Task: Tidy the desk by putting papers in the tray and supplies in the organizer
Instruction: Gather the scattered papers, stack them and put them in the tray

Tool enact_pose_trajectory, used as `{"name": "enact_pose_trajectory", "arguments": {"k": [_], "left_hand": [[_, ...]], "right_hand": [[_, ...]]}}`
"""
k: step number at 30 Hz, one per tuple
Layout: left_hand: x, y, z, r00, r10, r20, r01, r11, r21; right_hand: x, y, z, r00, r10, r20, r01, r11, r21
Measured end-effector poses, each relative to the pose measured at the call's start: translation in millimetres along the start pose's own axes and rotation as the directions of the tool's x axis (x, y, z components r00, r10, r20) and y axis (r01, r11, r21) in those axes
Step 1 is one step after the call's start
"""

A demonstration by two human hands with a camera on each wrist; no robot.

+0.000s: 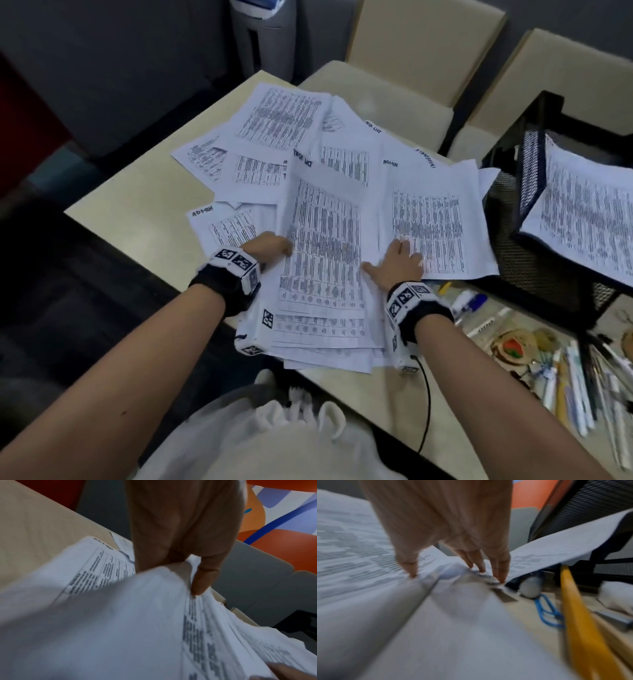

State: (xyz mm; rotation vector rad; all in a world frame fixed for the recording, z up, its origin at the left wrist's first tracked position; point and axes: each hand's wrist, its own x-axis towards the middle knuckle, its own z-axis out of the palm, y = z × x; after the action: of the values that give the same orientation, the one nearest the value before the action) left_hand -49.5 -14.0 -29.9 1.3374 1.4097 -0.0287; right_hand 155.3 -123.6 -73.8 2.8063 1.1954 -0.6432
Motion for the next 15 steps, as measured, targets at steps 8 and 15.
{"name": "enact_pose_trajectory", "arguments": {"k": [8,15], "left_hand": [[-1,-11,3,0.983,0.036,-0.181,-0.015,0.993,0.117],[0,0,33,0.992,0.060,0.109,-0.021,0.945,-0.327]], "right_hand": [[-11,22,-24,0.969,-0.006,-0.247,0.086,0.945,0.314],[-96,-35,-5,0.862,-0.431,0.268,0.256,0.825,0.503]]}}
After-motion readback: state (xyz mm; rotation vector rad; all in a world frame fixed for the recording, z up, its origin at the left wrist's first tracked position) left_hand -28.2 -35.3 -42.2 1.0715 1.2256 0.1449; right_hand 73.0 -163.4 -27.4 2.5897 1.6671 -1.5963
